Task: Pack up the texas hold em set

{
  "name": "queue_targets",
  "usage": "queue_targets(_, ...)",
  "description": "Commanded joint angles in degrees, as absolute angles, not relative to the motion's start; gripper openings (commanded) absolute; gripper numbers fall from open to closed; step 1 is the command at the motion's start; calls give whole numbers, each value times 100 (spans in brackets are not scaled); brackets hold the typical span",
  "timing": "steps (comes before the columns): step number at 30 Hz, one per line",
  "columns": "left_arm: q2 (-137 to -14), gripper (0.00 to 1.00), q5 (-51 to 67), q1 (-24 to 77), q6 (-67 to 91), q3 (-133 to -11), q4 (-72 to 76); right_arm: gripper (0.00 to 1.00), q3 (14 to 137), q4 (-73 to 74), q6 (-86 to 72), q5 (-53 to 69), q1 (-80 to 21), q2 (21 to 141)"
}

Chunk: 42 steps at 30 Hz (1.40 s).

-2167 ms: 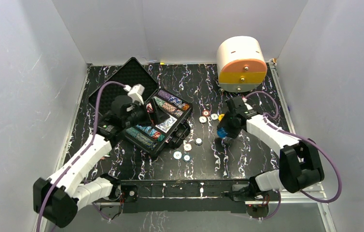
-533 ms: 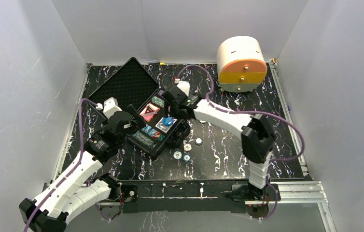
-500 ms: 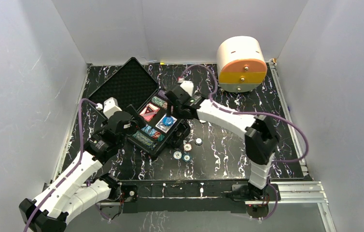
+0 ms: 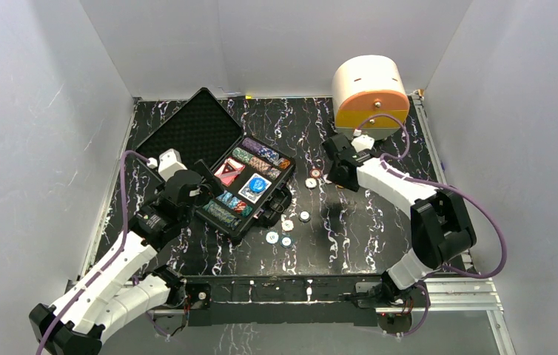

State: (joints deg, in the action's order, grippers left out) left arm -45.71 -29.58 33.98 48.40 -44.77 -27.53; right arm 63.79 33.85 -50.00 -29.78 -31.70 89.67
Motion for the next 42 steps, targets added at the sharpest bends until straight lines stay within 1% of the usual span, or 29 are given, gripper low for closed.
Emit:
queue_targets(1, -4595, 90, -3007, 3393, 4712, -4711, -2743, 58, 5920, 2510, -4074, -3048, -2901, 8882)
queue_targets(4, -4617, 90, -2986, 3395, 4673, -4717, -2733, 63, 5754, 1999, -3501, -2737, -2750, 9047)
queue_targets(8, -4613, 90, -2999, 3395, 4665, -4710, -2729, 70, 5812, 1866, -3177, -2365, -2620, 9391)
queue_targets(11, -4625, 90, -2972, 3395, 4660, -4707, -2715, 72, 5852, 1890, -3178, -2326, -2531, 9642)
queue_targets(15, -4662, 90, -2953, 3393, 4628, -4723, -2705, 72, 5860, 1869, -3185, -2324, -2440, 9843)
queue_targets(20, -4688, 91, -2945, 3393, 4623, -4728, -2673, 67, 5753, 1607, -3085, -2240, -2324, 9937)
queue_targets(27, -4786, 91, -2833, 3393, 4576, -4712, -2514, 72, 5774, 1299, -2769, -1929, -2126, 10442)
queue_targets(30, -4822, 91, -2813, 3399, 4563, -4730, -2479, 72, 5744, 1267, -2751, -1890, -2107, 10522)
queue_targets(34, -4804, 91, -2812, 3394, 4528, -4726, -2470, 64, 5722, 1356, -2798, -1862, -2109, 10499)
queue_targets(36, -4779, 92, -2821, 3394, 4513, -4708, -2478, 62, 5735, 1482, -2852, -1911, -2103, 10444)
queue_targets(42, -4752, 92, -2839, 3393, 4518, -4685, -2470, 71, 5762, 1901, -2918, -1885, -2107, 10252)
